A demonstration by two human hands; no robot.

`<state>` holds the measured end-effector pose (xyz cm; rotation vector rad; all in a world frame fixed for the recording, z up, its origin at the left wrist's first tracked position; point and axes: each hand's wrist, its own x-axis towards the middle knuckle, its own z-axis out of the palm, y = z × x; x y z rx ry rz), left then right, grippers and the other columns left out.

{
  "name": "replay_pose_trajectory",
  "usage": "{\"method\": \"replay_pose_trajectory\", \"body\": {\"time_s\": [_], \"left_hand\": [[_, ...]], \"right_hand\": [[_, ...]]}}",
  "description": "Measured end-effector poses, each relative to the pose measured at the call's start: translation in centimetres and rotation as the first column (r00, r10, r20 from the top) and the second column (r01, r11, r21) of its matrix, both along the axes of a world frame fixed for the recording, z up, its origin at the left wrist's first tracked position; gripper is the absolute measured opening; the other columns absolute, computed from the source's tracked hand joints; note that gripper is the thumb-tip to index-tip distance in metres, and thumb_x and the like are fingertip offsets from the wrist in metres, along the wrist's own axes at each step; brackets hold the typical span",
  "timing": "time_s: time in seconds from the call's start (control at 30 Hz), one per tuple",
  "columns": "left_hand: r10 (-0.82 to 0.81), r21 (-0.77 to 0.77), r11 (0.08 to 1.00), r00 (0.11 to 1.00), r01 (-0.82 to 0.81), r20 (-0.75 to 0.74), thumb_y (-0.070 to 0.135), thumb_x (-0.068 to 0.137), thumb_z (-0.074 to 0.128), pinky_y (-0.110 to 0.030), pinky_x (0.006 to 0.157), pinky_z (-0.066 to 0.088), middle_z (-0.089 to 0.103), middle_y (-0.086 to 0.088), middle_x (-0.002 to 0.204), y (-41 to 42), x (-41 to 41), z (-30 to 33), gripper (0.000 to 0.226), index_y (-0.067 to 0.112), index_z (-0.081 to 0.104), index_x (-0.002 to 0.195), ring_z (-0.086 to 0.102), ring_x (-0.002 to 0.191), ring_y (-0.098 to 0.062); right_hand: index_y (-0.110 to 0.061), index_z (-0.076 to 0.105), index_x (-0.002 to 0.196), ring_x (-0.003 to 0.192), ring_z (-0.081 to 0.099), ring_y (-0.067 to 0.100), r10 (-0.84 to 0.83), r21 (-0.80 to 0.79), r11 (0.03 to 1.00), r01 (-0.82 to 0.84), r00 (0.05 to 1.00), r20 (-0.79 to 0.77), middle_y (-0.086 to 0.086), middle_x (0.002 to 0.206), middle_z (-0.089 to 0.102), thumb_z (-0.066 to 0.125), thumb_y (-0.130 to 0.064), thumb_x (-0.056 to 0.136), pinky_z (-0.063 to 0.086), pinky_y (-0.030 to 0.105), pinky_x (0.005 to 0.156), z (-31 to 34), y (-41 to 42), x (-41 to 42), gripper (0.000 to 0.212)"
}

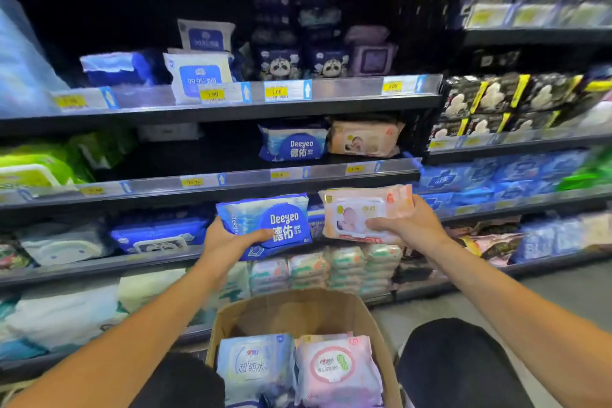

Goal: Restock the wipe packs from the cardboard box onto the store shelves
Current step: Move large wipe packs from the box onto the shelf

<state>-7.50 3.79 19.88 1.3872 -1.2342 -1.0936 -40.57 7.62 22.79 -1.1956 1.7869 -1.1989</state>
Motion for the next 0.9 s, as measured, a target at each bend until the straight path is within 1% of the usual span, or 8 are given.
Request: {"method": "replay_pose_trajectory", "body": {"time_s": [0.07, 0.17, 0.23, 0.3, 0.4, 0.6, 0.73, 0.9], "left_hand": [[0.008, -0.047, 0.999, 0.999, -0.009, -0.034, 0.012, 0.060, 0.094, -0.031, 0.078, 0.059, 0.076, 0.005, 0.093, -0.5, -0.7, 1.8, 0.053, 0.016, 0.063, 0.103, 0.074, 0.078, -0.007], [0.003, -0.079, 0.997, 0.992, -0.014, -0.128, 0.011, 0.062, 0.093, -0.032, 0.078, 0.061, 0.077, 0.000, 0.099, -2.3, -1.8, 4.3, 0.055, 0.012, 0.065, 0.109, 0.075, 0.087, -0.015], [-0.010, -0.078, 0.997, 0.983, -0.004, -0.181, 0.014, 0.064, 0.093, -0.031, 0.079, 0.059, 0.077, 0.000, 0.100, -3.6, -2.6, 6.1, 0.053, 0.013, 0.067, 0.110, 0.075, 0.090, -0.015], [-0.013, -0.052, 0.999, 0.972, 0.001, -0.236, 0.016, 0.068, 0.090, -0.029, 0.073, 0.056, 0.077, 0.002, 0.094, -4.9, -3.8, 7.6, 0.038, 0.018, 0.069, 0.100, 0.073, 0.083, -0.015], [0.042, 0.027, 0.999, 0.949, -0.035, -0.314, 0.019, 0.072, 0.087, -0.027, 0.059, 0.051, 0.072, 0.003, 0.085, -7.1, -5.6, 8.9, 0.030, 0.020, 0.063, 0.091, 0.067, 0.068, -0.013], [0.079, 0.193, 0.981, 0.914, -0.001, -0.397, 0.027, 0.063, 0.093, -0.043, 0.076, 0.062, 0.077, -0.008, 0.097, -11.5, -7.3, 9.6, 0.064, 0.010, 0.063, 0.117, 0.075, 0.078, -0.023], [0.058, 0.249, 0.966, 0.892, 0.063, -0.449, 0.035, 0.068, 0.089, -0.041, 0.064, 0.062, 0.078, -0.010, 0.097, -14.1, -7.9, 9.6, 0.064, 0.013, 0.063, 0.122, 0.076, 0.083, -0.025], [0.070, 0.172, 0.985, 0.949, -0.016, -0.308, 0.037, 0.059, 0.094, -0.046, 0.075, 0.062, 0.076, -0.015, 0.100, -15.9, -8.4, 10.5, 0.076, 0.006, 0.059, 0.119, 0.073, 0.077, -0.025]], "right_hand": [[-0.016, 0.056, 0.114, 0.090, 0.065, 0.011, -0.009, -0.029, 1.000, 0.010, 1.000, 0.023, -0.002, 0.103, 0.068, 0.097, -0.025, 0.057, 0.050, 0.027, 0.071, 1.0, 0.2, -0.5, 0.071], [-0.021, 0.060, 0.116, 0.095, 0.070, 0.014, -0.018, -0.059, 0.998, 0.019, 1.000, 0.018, -0.004, 0.108, 0.072, 0.099, -0.040, 0.043, 0.056, 0.035, 0.086, 2.1, 0.2, -1.4, 0.084], [-0.019, 0.060, 0.116, 0.094, 0.069, 0.011, -0.016, -0.068, 0.997, 0.018, 0.999, 0.031, -0.003, 0.108, 0.072, 0.099, -0.032, 0.050, 0.055, 0.028, 0.079, 3.1, 0.2, -1.6, 0.077], [-0.017, 0.059, 0.116, 0.090, 0.065, 0.006, -0.023, -0.082, 0.996, 0.025, 0.999, 0.032, -0.003, 0.106, 0.070, 0.097, -0.023, 0.058, 0.049, 0.021, 0.068, 3.9, 0.1, -1.8, 0.069], [-0.018, 0.061, 0.113, 0.091, 0.068, 0.008, -0.017, -0.096, 0.995, 0.020, 0.999, 0.034, -0.004, 0.104, 0.072, 0.097, -0.022, 0.058, 0.052, 0.025, 0.074, 4.3, -0.4, -2.1, 0.066], [-0.021, 0.064, 0.112, 0.094, 0.071, 0.012, 0.007, -0.096, 0.995, -0.001, 0.998, 0.062, -0.004, 0.103, 0.074, 0.098, -0.026, 0.054, 0.056, 0.031, 0.083, 4.2, -2.2, -3.2, 0.068], [-0.019, 0.063, 0.109, 0.090, 0.070, 0.012, 0.003, -0.114, 0.993, 0.007, 0.996, 0.088, -0.003, 0.100, 0.074, 0.096, -0.020, 0.058, 0.053, 0.025, 0.073, 4.5, -2.8, -3.9, 0.061], [-0.021, 0.064, 0.112, 0.089, 0.072, 0.009, 0.016, -0.099, 0.995, -0.010, 0.998, 0.064, -0.006, 0.100, 0.075, 0.096, -0.023, 0.057, 0.053, 0.024, 0.074, 4.1, -3.0, -5.1, 0.064]]}}
